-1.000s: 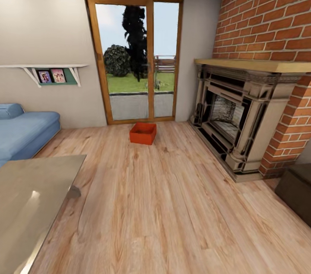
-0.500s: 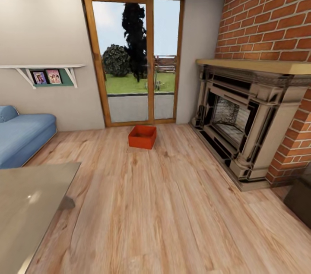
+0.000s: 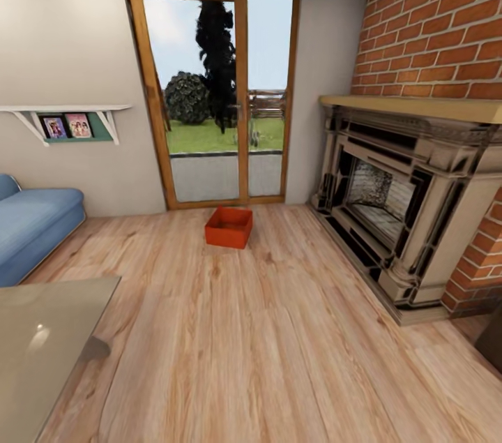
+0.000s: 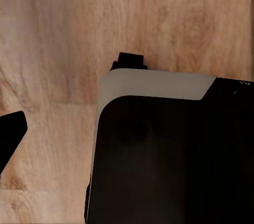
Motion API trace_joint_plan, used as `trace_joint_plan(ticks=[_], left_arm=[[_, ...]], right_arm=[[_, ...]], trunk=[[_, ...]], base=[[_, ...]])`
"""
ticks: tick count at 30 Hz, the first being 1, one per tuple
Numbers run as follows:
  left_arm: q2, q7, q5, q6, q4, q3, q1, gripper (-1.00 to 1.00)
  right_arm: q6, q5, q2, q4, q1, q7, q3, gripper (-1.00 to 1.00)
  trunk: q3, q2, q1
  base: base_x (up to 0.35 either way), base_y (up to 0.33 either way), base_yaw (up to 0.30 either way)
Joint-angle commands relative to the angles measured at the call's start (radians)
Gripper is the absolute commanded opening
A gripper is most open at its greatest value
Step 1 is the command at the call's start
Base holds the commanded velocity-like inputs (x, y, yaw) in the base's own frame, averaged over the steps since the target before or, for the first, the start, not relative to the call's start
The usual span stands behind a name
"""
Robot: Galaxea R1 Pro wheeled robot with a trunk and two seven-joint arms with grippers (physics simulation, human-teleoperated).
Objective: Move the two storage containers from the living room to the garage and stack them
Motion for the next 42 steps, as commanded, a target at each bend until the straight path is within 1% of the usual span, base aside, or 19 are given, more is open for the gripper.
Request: trace_joint_plan(ticks=[1, 37, 42], left_arm=[[0.000, 0.001, 0.008, 0.004, -0.001, 0.005, 0.000, 1.00], [0.001, 0.002, 0.008, 0.004, -0.001, 0.005, 0.000, 1.00], [0.001, 0.002, 0.008, 0.004, -0.001, 0.005, 0.000, 1.00]], right_arm=[[-0.004, -0.008, 0.001, 0.002, -0.001, -0.001, 0.008, 1.00], [-0.004, -0.011, 0.004, 0.002, -0.001, -0.002, 0.008, 1.00], [-0.003, -0.010, 0.003, 0.002, -0.001, -0.002, 0.008, 1.00]], trunk=[[-0.001, -0.001, 0.001], [-0.001, -0.001, 0.001], [-0.001, -0.001, 0.001]], base=[[0.324, 0.000, 0.000], [0.323, 0.000, 0.001], [0.323, 0.000, 0.210]])
